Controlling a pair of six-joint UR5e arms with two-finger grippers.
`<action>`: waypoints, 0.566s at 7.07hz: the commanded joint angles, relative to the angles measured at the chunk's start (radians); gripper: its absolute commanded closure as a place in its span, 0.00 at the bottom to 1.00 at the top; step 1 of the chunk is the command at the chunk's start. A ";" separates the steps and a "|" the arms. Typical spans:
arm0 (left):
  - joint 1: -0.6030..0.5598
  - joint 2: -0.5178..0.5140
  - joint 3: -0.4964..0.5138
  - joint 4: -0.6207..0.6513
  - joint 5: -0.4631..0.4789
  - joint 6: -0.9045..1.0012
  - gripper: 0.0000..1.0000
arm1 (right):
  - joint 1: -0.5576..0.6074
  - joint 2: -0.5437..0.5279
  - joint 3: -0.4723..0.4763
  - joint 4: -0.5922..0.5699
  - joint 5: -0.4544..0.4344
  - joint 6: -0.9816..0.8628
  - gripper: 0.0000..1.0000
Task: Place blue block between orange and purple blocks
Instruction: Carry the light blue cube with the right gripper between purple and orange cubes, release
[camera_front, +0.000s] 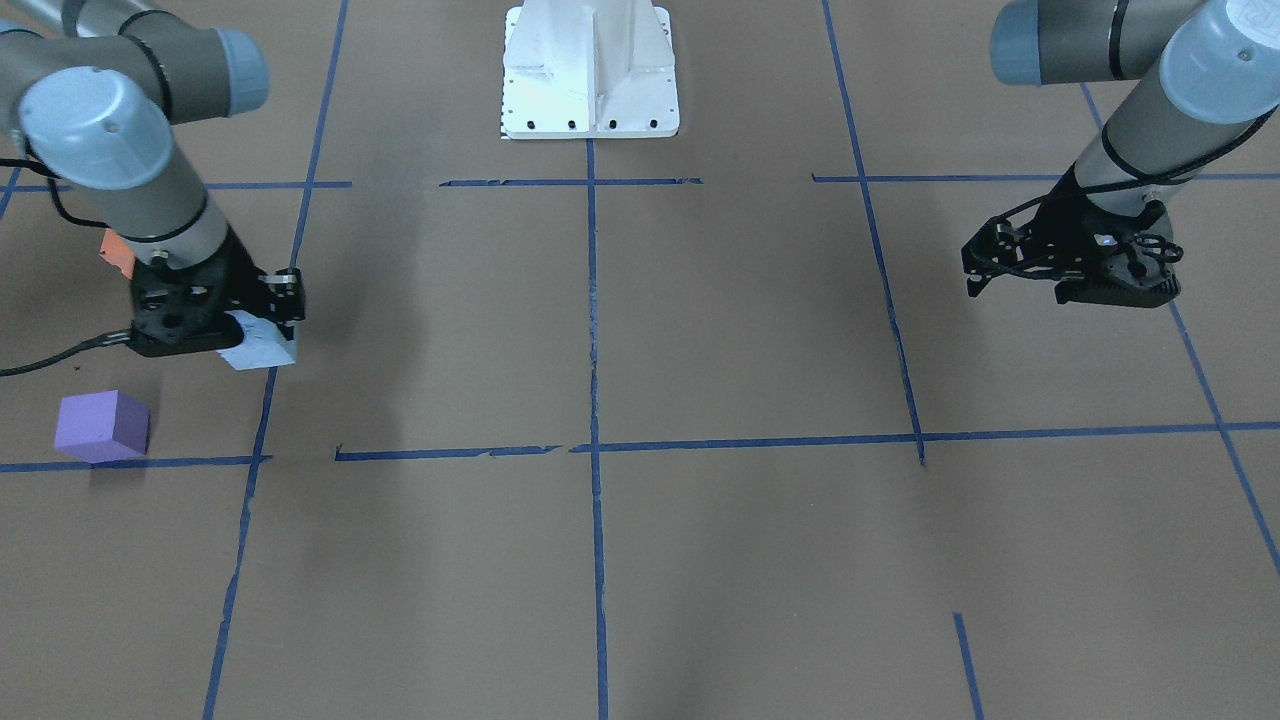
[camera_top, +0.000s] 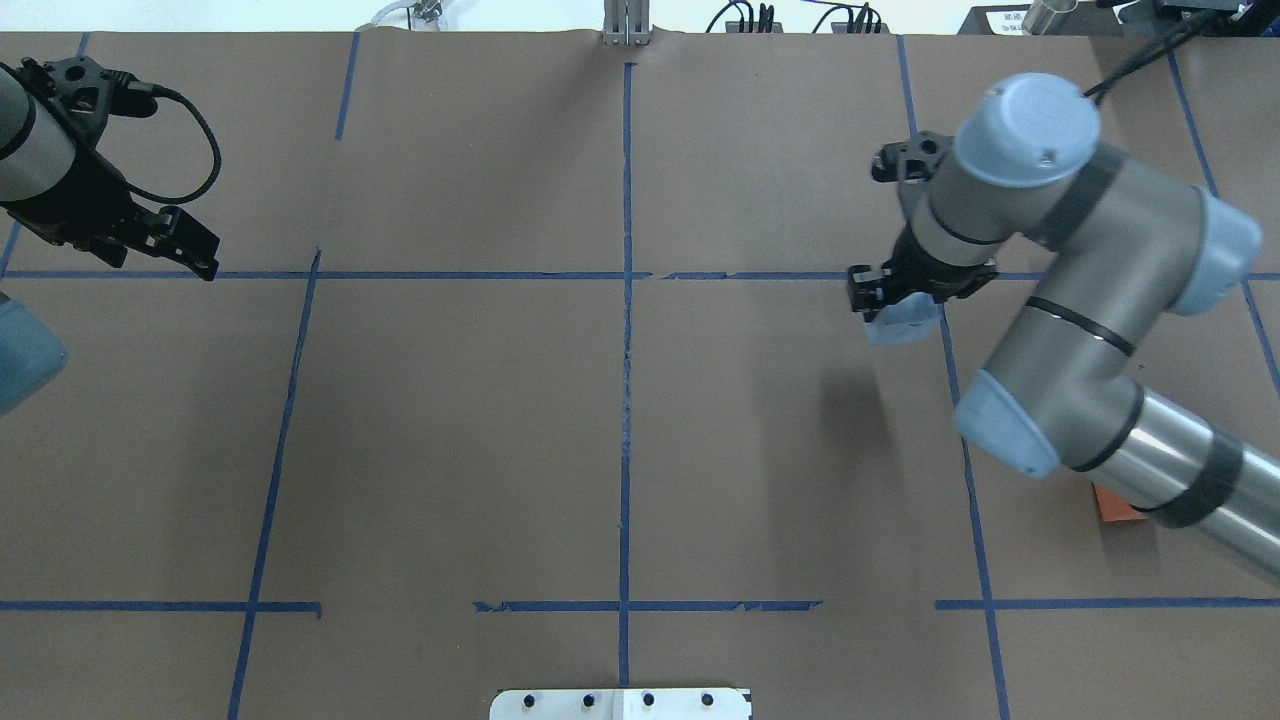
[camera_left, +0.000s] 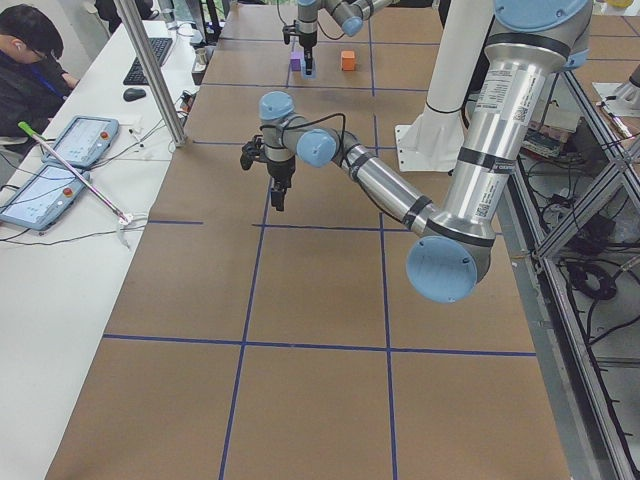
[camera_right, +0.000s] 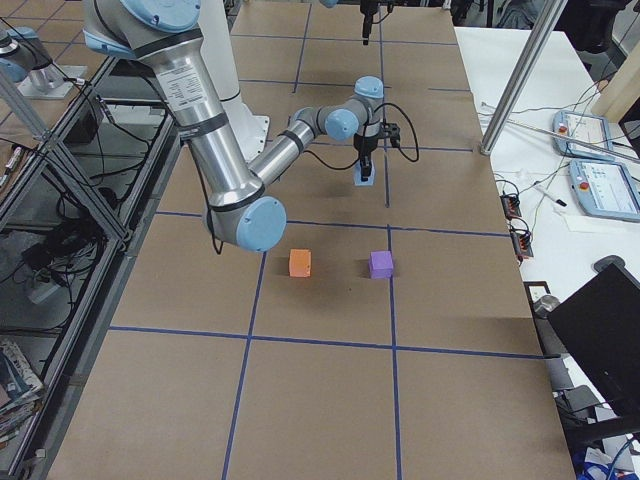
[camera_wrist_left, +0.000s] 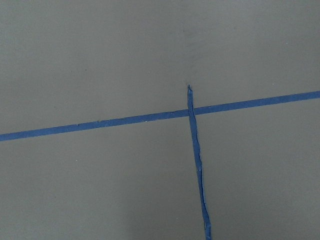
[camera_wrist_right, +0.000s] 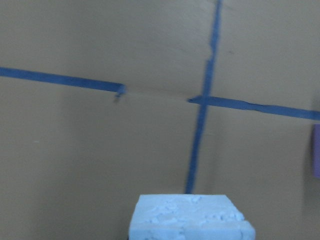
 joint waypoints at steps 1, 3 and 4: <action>0.001 0.000 0.000 0.000 -0.001 -0.001 0.00 | 0.070 -0.243 0.011 0.214 0.033 -0.053 0.65; 0.002 0.000 0.001 -0.002 -0.001 -0.001 0.00 | 0.087 -0.303 -0.013 0.224 0.052 -0.056 0.65; 0.002 0.000 -0.001 -0.002 -0.001 -0.001 0.00 | 0.087 -0.317 -0.044 0.291 0.053 -0.051 0.65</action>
